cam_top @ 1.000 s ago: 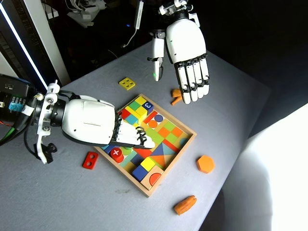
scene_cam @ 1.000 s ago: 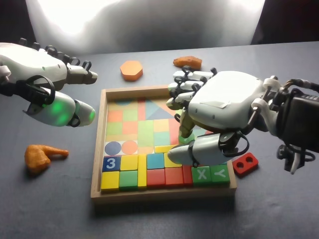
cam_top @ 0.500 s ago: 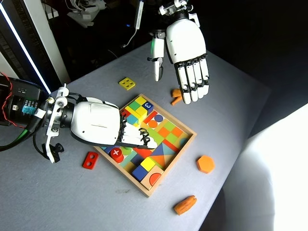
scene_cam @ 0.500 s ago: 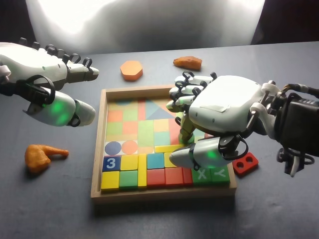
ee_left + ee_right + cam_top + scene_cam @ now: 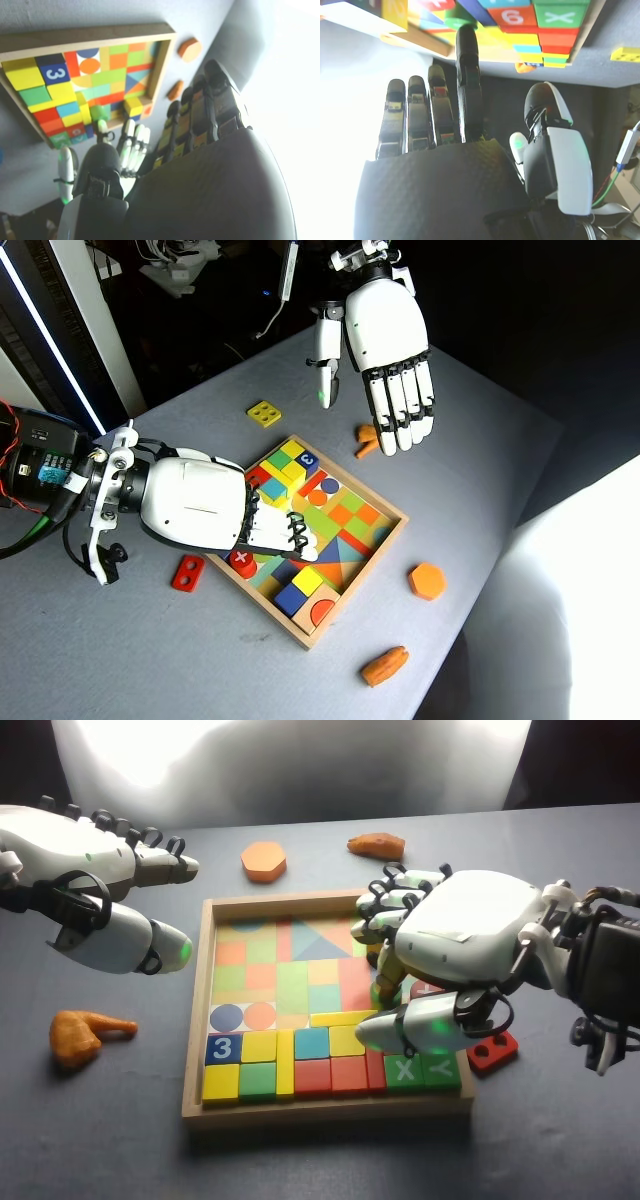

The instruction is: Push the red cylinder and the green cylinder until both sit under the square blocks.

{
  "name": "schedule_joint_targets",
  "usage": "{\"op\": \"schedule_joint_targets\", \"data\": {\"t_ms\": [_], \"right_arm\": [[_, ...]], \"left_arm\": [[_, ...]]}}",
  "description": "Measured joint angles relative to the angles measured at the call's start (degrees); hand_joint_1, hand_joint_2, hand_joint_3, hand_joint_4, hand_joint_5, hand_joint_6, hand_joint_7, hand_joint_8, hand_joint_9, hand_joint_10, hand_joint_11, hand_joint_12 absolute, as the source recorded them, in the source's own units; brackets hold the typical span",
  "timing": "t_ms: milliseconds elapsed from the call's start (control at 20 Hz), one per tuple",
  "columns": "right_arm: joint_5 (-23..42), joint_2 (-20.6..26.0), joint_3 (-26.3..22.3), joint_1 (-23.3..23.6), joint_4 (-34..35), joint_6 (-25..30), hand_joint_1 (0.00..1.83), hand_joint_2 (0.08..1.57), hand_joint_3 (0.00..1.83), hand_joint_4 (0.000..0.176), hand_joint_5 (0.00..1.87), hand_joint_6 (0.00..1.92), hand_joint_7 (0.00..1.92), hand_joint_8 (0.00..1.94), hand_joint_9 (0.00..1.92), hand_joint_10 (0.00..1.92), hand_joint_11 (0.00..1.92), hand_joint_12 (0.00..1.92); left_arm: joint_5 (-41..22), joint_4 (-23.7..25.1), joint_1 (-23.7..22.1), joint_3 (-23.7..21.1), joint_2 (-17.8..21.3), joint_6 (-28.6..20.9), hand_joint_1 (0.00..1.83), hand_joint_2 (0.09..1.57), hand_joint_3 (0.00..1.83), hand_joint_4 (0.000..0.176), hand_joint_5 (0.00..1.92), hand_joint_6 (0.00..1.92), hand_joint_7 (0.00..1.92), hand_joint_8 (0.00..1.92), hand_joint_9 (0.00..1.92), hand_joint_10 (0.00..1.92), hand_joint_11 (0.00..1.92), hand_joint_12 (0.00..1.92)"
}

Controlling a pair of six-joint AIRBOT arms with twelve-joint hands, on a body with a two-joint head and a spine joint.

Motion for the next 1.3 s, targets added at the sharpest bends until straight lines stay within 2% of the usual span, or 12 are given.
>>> {"op": "schedule_joint_targets", "data": {"t_ms": [200,300,400,450,500,550,700,750,850,1000,1100,1300], "right_arm": [[-0.7,1.0,-0.3,0.0,0.0,0.5,0.03,1.2,0.0,0.0,0.94,0.03,0.29,0.01,0.12,0.02,0.0,0.25],[-1.0,1.2,-0.6,0.0,0.0,0.4,0.05,1.19,0.0,0.0,0.95,0.04,0.31,0.01,0.16,0.04,0.0,0.54],[-1.1,1.3,-0.9,0.0,-0.2,0.2,0.04,1.2,0.0,0.0,0.95,0.03,0.3,0.0,0.14,0.03,0.0,0.49],[-1.1,1.3,-0.9,0.0,-0.2,0.2,0.07,1.2,0.0,0.0,0.95,0.03,0.28,0.0,0.12,0.02,0.0,0.39],[-1.0,1.3,-0.9,0.0,-0.2,0.2,0.07,1.2,0.0,0.0,0.95,0.03,0.28,0.0,0.12,0.02,0.0,0.39],[-1.0,1.3,-0.9,0.0,-0.2,0.1,0.03,1.22,0.0,0.0,0.93,0.03,0.24,0.0,0.09,0.01,0.0,0.07],[-1.0,1.3,-0.9,0.0,-0.2,0.0,0.05,1.2,0.0,0.0,0.94,0.03,0.26,0.01,0.11,0.02,0.0,0.04],[-1.1,1.3,-0.9,0.0,-0.1,-0.1,0.02,1.21,0.0,0.0,0.94,0.03,0.28,0.0,0.13,0.02,0.0,0.27],[-1.5,1.4,-0.9,0.6,-0.1,-0.1,0.06,1.2,0.0,0.0,0.95,0.04,0.31,0.0,0.13,0.02,0.0,0.41],[-1.2,1.6,-0.9,1.6,-0.1,0.0,0.0,1.22,0.0,0.0,0.92,0.02,0.27,0.0,0.1,0.01,0.0,0.1],[-1.2,1.6,-0.9,1.7,-0.1,0.1,0.0,1.21,0.0,0.0,0.94,0.03,0.33,0.01,0.12,0.02,0.0,0.15],[-2.0,3.2,-1.8,2.7,0.0,1.0,0.03,1.21,0.0,0.0,0.93,0.03,0.29,0.0,0.12,0.02,0.0,0.01]], "left_arm": [[0.0,0.0,0.0,0.0,0.0,0.0,0.0,1.38,0.0,0.0,0.0,0.0,0.05,0.0,0.07,0.0,0.0,0.43],[0.0,0.0,0.0,0.0,0.0,0.0,0.0,1.39,0.0,0.0,0.0,0.0,0.05,0.0,0.07,0.0,0.0,0.45],[0.0,0.0,0.0,0.0,0.0,0.0,0.0,1.38,0.0,0.0,0.0,0.0,0.06,0.0,0.07,0.01,0.0,0.4],[0.0,0.0,0.0,0.0,0.0,0.0,0.0,1.39,0.0,0.0,0.01,0.0,0.06,0.0,0.08,0.01,0.0,0.45],[0.0,0.0,0.0,0.0,0.0,0.0,0.0,1.39,0.0,0.0,0.01,0.0,0.06,0.0,0.08,0.01,0.0,0.45],[0.0,0.0,0.0,0.0,0.0,0.0,0.0,1.39,0.0,0.0,0.01,0.0,0.06,0.0,0.08,0.01,0.0,0.45],[0.0,0.0,0.0,0.0,0.0,0.0,0.0,1.39,0.0,0.0,0.01,0.0,0.05,0.0,0.08,0.0,0.0,0.47],[0.0,0.0,0.0,0.0,0.0,0.0,0.0,1.39,0.0,0.0,0.02,0.0,0.07,0.01,0.1,0.01,0.0,0.54],[0.0,0.0,0.0,0.0,0.0,0.0,0.0,1.39,0.0,0.0,0.0,0.0,0.06,0.01,0.07,0.01,0.0,0.47],[0.0,0.0,0.0,0.0,0.1,0.0,0.0,1.39,0.0,0.0,0.01,0.0,0.08,0.01,0.1,0.01,0.0,0.53],[0.0,0.0,0.0,-0.3,0.4,0.0,0.0,1.39,0.0,0.0,0.02,0.01,0.09,0.01,0.1,0.01,0.0,0.54],[0.0,-0.1,0.0,-0.3,0.5,0.0,0.0,1.38,0.0,0.0,0.01,0.0,0.07,0.0,0.09,0.0,0.0,0.44]]}}
